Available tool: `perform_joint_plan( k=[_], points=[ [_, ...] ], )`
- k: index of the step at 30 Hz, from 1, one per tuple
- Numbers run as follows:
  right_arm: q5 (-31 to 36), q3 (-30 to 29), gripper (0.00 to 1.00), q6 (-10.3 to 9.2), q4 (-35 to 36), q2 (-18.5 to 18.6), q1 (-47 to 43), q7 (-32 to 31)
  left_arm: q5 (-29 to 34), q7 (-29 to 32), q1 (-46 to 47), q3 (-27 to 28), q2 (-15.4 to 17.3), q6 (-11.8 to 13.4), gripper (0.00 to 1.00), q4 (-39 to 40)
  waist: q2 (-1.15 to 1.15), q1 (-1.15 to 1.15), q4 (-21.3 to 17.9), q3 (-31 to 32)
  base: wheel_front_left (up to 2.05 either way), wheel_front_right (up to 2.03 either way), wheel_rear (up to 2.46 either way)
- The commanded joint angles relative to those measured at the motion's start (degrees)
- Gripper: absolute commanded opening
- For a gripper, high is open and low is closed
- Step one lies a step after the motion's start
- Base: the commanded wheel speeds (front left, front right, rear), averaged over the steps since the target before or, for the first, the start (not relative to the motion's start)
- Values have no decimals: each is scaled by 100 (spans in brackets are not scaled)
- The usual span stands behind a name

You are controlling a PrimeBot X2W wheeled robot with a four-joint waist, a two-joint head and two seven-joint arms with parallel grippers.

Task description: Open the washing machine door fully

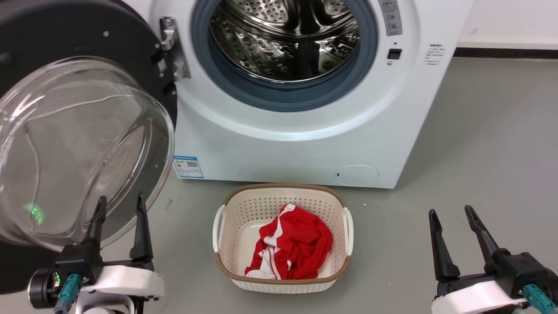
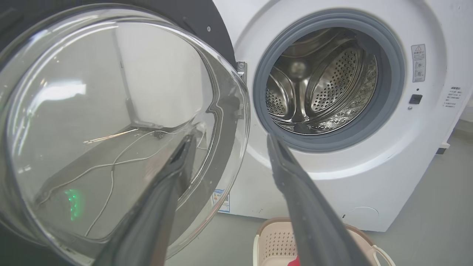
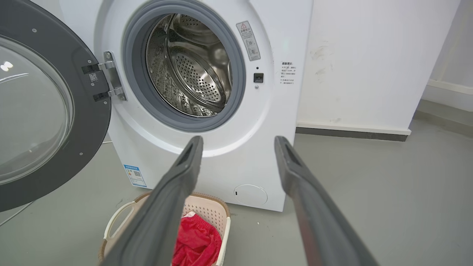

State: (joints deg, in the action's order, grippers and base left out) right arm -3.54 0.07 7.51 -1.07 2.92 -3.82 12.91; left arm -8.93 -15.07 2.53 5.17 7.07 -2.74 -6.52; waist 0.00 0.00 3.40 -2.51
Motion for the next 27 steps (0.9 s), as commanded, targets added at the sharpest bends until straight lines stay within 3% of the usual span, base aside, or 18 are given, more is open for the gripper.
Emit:
perform_joint_plan(
  k=[1, 12, 27],
  points=[
    [5, 2, 100, -4, 1, -10, 59, 14, 74, -14, 61, -34, -21, 23, 100, 29, 0, 0, -117, 17, 0, 0, 0],
    [-14, 34, 100, -4, -19, -11, -7, -12, 334, -14, -42, -241, -174, 35, 100, -60, 0, 0, -563, 164, 0, 0, 0],
    [-68, 73, 100, -4, 5, -11, -138, -33, 404, -14, -403, -208, -279, 68, 100, 28, 0, 0, -518, 328, 0, 0, 0]
  ],
)
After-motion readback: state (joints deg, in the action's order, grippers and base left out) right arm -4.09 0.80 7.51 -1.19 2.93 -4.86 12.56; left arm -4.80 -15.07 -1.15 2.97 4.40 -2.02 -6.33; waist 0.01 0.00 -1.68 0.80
